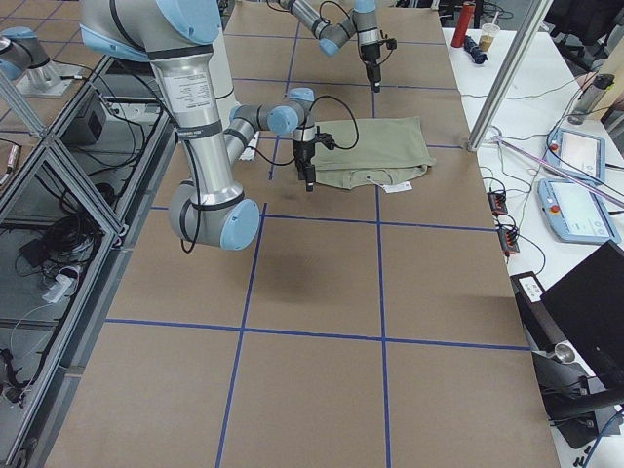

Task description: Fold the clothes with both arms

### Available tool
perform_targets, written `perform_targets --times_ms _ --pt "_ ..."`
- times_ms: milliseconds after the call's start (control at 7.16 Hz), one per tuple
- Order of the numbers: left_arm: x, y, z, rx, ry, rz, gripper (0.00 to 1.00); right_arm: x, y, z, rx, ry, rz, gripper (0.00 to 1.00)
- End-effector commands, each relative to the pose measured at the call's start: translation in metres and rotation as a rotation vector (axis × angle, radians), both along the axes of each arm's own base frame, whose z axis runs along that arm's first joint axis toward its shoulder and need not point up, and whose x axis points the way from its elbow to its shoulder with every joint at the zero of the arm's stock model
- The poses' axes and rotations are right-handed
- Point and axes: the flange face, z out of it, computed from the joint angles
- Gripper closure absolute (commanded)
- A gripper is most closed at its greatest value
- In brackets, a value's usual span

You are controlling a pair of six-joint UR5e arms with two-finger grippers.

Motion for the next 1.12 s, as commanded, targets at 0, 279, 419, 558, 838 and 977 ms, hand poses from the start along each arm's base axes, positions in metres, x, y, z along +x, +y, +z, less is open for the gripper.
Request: perform_targets --times_ms 0,279,419,558,838,977 --pt "-0.001 0.001 -0.002 0.002 0.004 -0.001 0.3 -0.005 0.0 -0.033 0.011 -0.024 0.006 0.0" --pt "-0.001 0.001 -0.001 0.001 0.003 -0.001 0.3 -0.046 -0.016 -0.081 0.03 -0.084 0.016 0.0" --pt "-0.001 0.001 -0.001 0.001 0.003 -0.001 0.3 -0.049 -0.016 -0.088 0.017 -0.119 0.061 0.01" --pt "-0.001 0.001 0.0 -0.001 0.001 -0.001 0.3 -0.068 -0.02 -0.082 0.032 -0.178 0.056 0.13" --pt "-0.001 0.001 0.002 -0.002 0.0 -0.001 0.3 -0.072 -0.021 -0.084 0.007 -0.246 0.058 0.33" --pt "-0.001 0.001 0.002 -0.001 -0.001 0.0 0.3 -0.072 -0.02 -0.082 -0.002 -0.265 0.051 0.33"
